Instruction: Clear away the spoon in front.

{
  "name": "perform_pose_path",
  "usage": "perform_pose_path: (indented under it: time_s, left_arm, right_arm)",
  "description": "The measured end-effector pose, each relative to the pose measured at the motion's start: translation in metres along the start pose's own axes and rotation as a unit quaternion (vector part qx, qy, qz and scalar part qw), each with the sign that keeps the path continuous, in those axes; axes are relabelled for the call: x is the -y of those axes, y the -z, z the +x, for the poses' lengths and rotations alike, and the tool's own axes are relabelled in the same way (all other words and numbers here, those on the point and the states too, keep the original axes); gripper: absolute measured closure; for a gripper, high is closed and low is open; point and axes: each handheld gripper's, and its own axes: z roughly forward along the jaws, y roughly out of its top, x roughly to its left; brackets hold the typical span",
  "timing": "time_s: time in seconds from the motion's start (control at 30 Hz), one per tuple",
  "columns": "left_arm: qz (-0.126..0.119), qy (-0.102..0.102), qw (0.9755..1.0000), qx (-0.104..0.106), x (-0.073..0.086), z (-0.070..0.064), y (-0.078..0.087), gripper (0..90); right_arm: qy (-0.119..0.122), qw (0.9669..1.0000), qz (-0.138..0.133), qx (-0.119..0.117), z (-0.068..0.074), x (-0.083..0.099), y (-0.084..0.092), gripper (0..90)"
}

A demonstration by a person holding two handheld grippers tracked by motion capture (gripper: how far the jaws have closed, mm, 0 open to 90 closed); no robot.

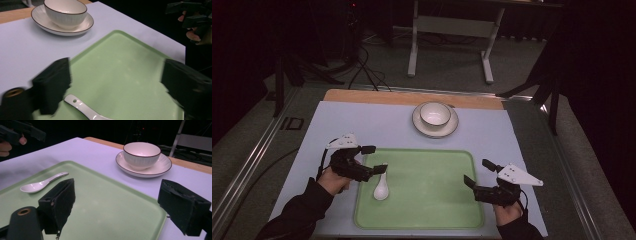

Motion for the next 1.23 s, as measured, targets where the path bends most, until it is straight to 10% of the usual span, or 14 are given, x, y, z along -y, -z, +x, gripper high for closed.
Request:
perform_pose_path:
  time_s: [0.57,1.23]
  left_arm:
    - [-0.031,0.004,0.9993,-0.022,0.036,-0.012,0.031,0.4]
    - [-0.043,0.003,0.9980,-0.045,0.057,-0.007,0.029,0.4]
  right_arm:
    - [0.003,1.0000,0.001,0.001,0.001,0.000,0.000,14.2]
    - [0.006,1.0000,0.005,0.004,-0.001,0.002,0.001,14.2]
